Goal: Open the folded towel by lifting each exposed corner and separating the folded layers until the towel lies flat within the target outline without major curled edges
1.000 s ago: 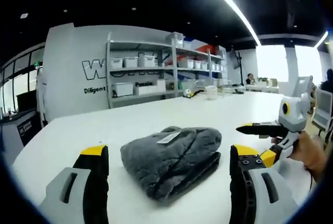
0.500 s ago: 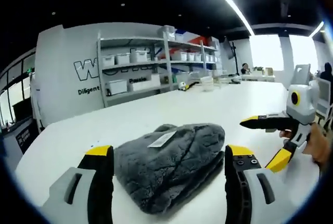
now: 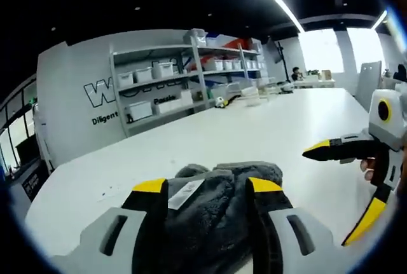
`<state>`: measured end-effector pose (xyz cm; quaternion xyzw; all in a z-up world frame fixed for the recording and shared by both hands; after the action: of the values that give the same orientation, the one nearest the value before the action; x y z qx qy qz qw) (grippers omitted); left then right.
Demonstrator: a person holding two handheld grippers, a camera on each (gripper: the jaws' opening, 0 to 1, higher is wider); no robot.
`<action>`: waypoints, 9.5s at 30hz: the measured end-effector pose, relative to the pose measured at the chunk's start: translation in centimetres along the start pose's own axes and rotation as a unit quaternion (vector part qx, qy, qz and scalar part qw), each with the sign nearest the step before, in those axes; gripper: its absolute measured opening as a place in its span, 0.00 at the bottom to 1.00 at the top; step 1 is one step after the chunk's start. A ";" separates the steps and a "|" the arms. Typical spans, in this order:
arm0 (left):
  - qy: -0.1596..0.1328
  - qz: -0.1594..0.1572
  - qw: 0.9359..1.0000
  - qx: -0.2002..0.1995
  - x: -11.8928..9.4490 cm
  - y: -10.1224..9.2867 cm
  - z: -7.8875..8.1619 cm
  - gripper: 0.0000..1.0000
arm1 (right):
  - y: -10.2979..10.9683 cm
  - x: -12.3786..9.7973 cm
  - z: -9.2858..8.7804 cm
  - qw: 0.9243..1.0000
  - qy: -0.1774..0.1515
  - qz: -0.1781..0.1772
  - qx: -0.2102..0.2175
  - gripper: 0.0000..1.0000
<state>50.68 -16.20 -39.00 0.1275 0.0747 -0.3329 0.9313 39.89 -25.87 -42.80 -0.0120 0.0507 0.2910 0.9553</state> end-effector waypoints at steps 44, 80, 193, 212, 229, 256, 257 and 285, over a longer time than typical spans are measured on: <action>-0.073 0.110 0.988 -0.079 -9.1 8.4 -0.7 0.04 | 0.0 0.4 -0.7 1.000 0.019 0.001 -0.010 1.00; 0.116 0.257 0.959 -0.028 -16.3 15.0 -14.6 0.08 | -0.2 0.3 -1.1 0.999 0.029 -0.010 -0.019 1.00; -0.018 0.097 0.995 -0.031 -18.7 7.9 -11.3 0.99 | -5.1 4.5 7.0 0.861 0.117 -0.116 -0.481 0.03; -0.017 0.108 0.994 -0.026 -18.8 8.5 -11.2 0.99 | -13.3 -2.0 7.6 0.825 0.168 -0.191 -0.505 0.03; -0.010 0.110 0.994 -0.024 -18.4 9.3 -11.5 0.99 | -20.7 -8.7 4.6 0.803 0.233 -0.256 -0.485 0.04; 0.002 0.118 0.993 -0.019 -18.5 9.4 -11.8 0.99 | -28.8 -12.8 -3.4 0.814 0.306 -0.293 -0.397 0.05; 0.002 0.119 0.993 -0.019 -18.5 9.4 -11.8 0.99 | -28.8 -13.0 -3.8 0.822 0.311 -0.289 -0.379 0.05; 0.007 0.125 0.992 -0.021 -18.0 10.4 -11.9 0.99 | -30.5 -16.1 -2.9 0.879 0.260 -0.339 -0.213 0.43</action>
<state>42.92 5.79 -44.40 0.1189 0.0718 -0.2113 0.9675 43.33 -60.27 -44.24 -0.3074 0.2272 -0.0603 0.9221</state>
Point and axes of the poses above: the point that each gripper's makers call its tool centre point, and the gripper's own axes: x roughly forward along the fingers, y roughly to its left, z roughly out of its top, the point moved 4 cm from there along -x, roughly backward along the fingers, and after that the axes turned 1 degree about -x, right-handed, at the moved point
